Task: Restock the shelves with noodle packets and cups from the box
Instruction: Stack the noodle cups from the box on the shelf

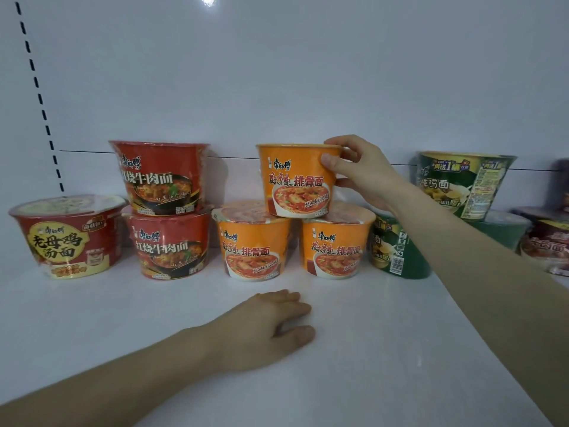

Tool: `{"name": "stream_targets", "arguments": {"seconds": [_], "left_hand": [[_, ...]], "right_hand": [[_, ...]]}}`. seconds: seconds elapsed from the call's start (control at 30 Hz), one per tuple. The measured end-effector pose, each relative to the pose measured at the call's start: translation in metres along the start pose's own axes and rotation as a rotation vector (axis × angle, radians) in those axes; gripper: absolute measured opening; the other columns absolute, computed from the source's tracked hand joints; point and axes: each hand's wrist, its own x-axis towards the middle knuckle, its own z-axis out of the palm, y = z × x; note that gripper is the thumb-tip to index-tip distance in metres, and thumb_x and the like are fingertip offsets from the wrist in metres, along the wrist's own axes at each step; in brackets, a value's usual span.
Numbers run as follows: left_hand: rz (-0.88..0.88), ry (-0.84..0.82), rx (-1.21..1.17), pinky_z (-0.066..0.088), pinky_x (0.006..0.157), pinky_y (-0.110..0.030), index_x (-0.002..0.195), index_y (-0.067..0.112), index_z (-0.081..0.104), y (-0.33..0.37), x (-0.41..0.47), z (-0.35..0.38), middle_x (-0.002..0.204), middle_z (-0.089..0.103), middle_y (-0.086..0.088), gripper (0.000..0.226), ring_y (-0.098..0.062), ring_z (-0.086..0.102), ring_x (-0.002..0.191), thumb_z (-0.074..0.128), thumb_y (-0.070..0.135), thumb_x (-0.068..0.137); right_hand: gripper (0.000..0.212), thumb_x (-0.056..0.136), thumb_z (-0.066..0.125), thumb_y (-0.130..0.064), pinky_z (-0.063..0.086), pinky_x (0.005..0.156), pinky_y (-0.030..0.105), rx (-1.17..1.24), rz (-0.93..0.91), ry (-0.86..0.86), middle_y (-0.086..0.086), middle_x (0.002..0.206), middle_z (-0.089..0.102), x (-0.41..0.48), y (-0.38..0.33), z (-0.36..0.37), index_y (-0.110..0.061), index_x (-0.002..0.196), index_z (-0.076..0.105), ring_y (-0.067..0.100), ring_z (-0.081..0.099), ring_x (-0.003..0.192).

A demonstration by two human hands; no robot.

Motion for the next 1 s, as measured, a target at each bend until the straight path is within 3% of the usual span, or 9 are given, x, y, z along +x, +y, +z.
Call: {"name": "stream_targets", "arguments": {"seconds": [0.27, 0.43, 0.6, 0.7, 0.83, 0.93, 1.0], "left_hand": [[0.005, 0.019, -0.004, 0.009, 0.106, -0.012, 0.143, 0.028, 0.031, 0.0, 0.0, 0.002, 0.155, 0.019, 0.007, 0.054, -0.004, 0.013, 0.141, 0.037, 0.049, 0.094], [0.0, 0.019, 0.003, 0.009, 0.105, -0.011, 0.143, 0.029, 0.03, 0.002, -0.001, 0.002, 0.155, 0.019, 0.007, 0.053, -0.003, 0.013, 0.141, 0.036, 0.048, 0.094], [0.007, -0.001, 0.009, 0.009, 0.102, -0.009, 0.143, 0.027, 0.031, 0.002, -0.001, 0.002, 0.154, 0.021, 0.007, 0.052, -0.003, 0.013, 0.141, 0.036, 0.047, 0.095], [0.0, 0.0, 0.013, 0.01, 0.106, -0.012, 0.143, 0.028, 0.03, 0.002, -0.001, 0.002, 0.155, 0.019, 0.007, 0.053, -0.003, 0.012, 0.141, 0.035, 0.048, 0.095], [-0.012, -0.009, 0.011, 0.011, 0.108, -0.014, 0.143, 0.028, 0.031, 0.002, -0.001, 0.001, 0.155, 0.019, 0.007, 0.053, -0.004, 0.013, 0.141, 0.035, 0.049, 0.094], [0.001, 0.003, 0.037, 0.014, 0.108, -0.014, 0.141, 0.024, 0.037, 0.004, -0.003, -0.001, 0.153, 0.026, 0.005, 0.054, -0.005, 0.018, 0.14, 0.033, 0.051, 0.094], [0.021, 0.039, 0.131, 0.026, 0.105, -0.02, 0.13, 0.016, 0.051, 0.007, -0.007, -0.004, 0.141, 0.044, -0.001, 0.069, -0.01, 0.035, 0.132, 0.023, 0.063, 0.087]], "right_hand": [[0.029, 0.089, 0.058, -0.019, 0.05, 0.093, 0.039, -0.009, 0.02, -0.026, 0.001, 0.118, 0.05, 0.003, 0.008, 0.0, -0.02, 0.115, 0.047, 0.021, 0.051, 0.113], [0.033, 0.09, 0.055, -0.021, 0.047, 0.099, 0.042, -0.004, 0.072, -0.093, 0.004, 0.13, 0.045, 0.003, 0.009, -0.005, -0.021, 0.12, 0.043, 0.023, 0.048, 0.119], [0.033, 0.092, 0.052, -0.021, 0.05, 0.089, 0.032, 0.003, 0.118, -0.152, 0.004, 0.131, 0.041, 0.003, 0.004, -0.006, -0.023, 0.123, 0.04, 0.016, 0.051, 0.111], [0.036, 0.094, 0.05, -0.02, 0.044, 0.1, 0.039, 0.026, 0.141, -0.155, 0.006, 0.136, 0.038, 0.004, 0.004, -0.004, -0.023, 0.127, 0.038, 0.02, 0.046, 0.12], [0.054, 0.093, 0.051, -0.018, 0.031, 0.111, 0.047, 0.058, 0.153, -0.098, 0.007, 0.145, 0.029, 0.005, 0.005, 0.002, -0.023, 0.141, 0.027, 0.025, 0.033, 0.134], [0.063, 0.092, 0.051, -0.021, 0.029, 0.11, 0.041, 0.008, 0.135, 0.01, 0.007, 0.151, 0.023, 0.001, 0.004, 0.004, -0.022, 0.146, 0.019, 0.024, 0.027, 0.138], [0.059, 0.092, 0.052, -0.025, 0.032, 0.105, 0.033, -0.177, 0.047, 0.16, 0.004, 0.152, 0.026, -0.006, 0.0, 0.002, -0.018, 0.144, 0.024, 0.02, 0.03, 0.137]]}}
